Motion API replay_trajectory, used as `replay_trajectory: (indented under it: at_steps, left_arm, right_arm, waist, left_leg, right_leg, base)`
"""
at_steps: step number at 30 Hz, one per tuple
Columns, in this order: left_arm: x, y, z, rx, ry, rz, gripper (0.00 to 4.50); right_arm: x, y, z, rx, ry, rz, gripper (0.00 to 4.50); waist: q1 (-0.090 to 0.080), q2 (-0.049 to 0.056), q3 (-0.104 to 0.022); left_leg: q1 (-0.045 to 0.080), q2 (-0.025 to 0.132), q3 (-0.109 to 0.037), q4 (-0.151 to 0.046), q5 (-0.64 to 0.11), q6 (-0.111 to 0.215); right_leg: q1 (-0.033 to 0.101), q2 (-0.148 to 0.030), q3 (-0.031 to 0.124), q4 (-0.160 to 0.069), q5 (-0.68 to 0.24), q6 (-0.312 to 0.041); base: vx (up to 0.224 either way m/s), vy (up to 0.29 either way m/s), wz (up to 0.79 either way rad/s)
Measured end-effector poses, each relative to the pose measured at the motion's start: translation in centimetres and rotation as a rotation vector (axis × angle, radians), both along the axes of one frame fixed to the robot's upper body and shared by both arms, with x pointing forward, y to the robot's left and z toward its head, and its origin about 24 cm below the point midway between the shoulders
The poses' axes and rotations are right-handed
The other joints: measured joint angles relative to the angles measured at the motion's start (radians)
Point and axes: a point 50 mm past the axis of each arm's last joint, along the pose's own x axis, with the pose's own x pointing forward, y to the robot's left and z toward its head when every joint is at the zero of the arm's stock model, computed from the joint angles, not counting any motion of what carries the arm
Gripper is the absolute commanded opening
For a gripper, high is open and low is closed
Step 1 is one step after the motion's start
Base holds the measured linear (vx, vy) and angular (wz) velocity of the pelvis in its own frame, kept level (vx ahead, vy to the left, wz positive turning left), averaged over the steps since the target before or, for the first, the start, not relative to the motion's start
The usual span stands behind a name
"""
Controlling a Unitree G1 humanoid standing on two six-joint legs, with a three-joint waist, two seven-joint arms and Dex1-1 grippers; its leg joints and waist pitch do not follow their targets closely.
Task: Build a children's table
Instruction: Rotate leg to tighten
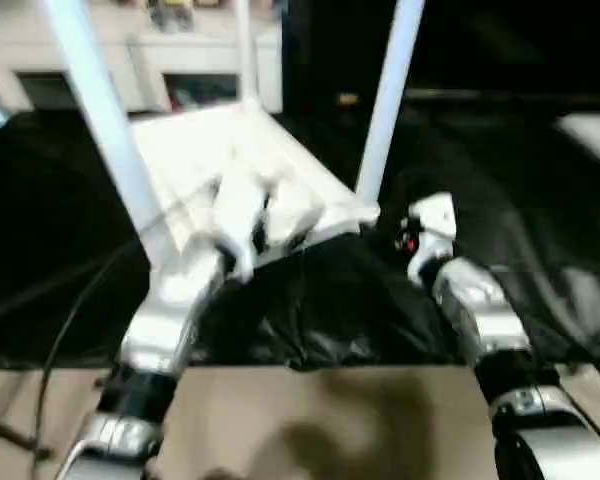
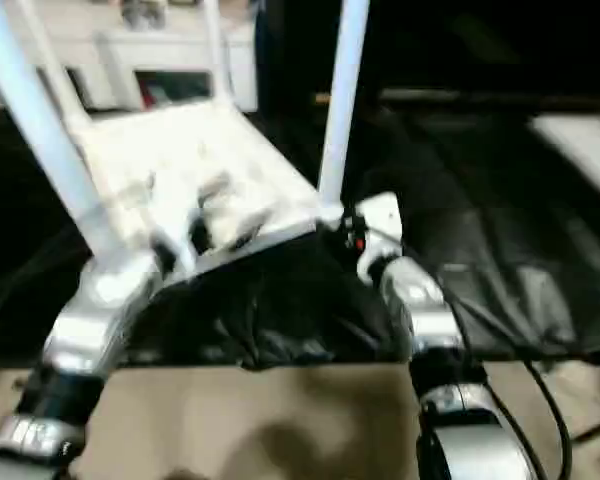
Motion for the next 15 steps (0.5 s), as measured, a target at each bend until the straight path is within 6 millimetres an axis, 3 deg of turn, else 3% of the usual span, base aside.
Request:
replay_trajectory:
  at_steps: [1, 3, 8, 12, 15]
  left_arm:
    - [-0.4, -0.4, -0.3, -0.031, 0.018, -0.026, 4.45]
    - [-0.9, -0.1, -0.6, -0.04, 0.039, -0.035, 4.45]
    - [-3.0, 1.8, -1.8, 0.067, 0.121, 0.033, 4.45]
    - [-3.7, 2.9, -3.4, 0.088, 0.182, 0.122, 4.45]
    - [-5.1, 4.1, -5.2, 0.072, 0.218, 0.225, 4.45]
  right_arm:
    - [-0.2, -0.2, 0.3, -0.001, -0.009, 0.004, 3.25]
    - [-0.8, -0.4, 0.2, 0.002, -0.005, 0.017, 3.25]
    - [-2.3, -0.4, -0.7, 0.015, 0.047, 0.063, 3.25]
    - [-2.5, 0.4, -1.0, 0.021, 0.064, 0.078, 3.25]
    - [-3.1, 1.3, -1.0, 0.057, 0.063, 0.082, 3.25]
  waist:
    - [-0.006, 0.0, 0.0]
    - [-0.018, 0.0, 0.0]
    - [-0.058, -0.003, -0.002]
    - [-0.065, -0.005, -0.002]
    - [-0.065, -0.019, -0.005]
  left_leg:
    - [-0.007, 0.008, 0.002, 0.001, 0.009, -0.003]
    - [-0.011, 0.012, -0.001, 0.006, 0.013, -0.007]
    - [-0.014, 0.009, 0.002, 0.012, 0.01, -0.003]
    - [-0.016, 0.008, 0.003, 0.012, 0.007, 0.002]
    - [-0.02, 0.009, 0.005, 0.011, 0.005, 0.005]
  right_leg:
    - [-0.001, 0.012, 0.007, -0.001, 0.001, -0.001]
    - [-0.004, 0.018, 0.01, -0.003, 0.0, -0.001]
    - [-0.007, 0.021, 0.023, -0.01, -0.003, 0.001]
    - [-0.008, 0.021, 0.024, -0.018, -0.001, 0.001]
    - [-0.008, 0.021, 0.025, -0.019, -0.003, 0.003]
  base:
    - [0.0, 0.0, 0.0]
    - [0.057, 0.008, -0.09]
    - [0.062, 0.033, -0.09]
    - [0.0, 0.0, 0.0]
    - [0.0, 0.0, 0.0]
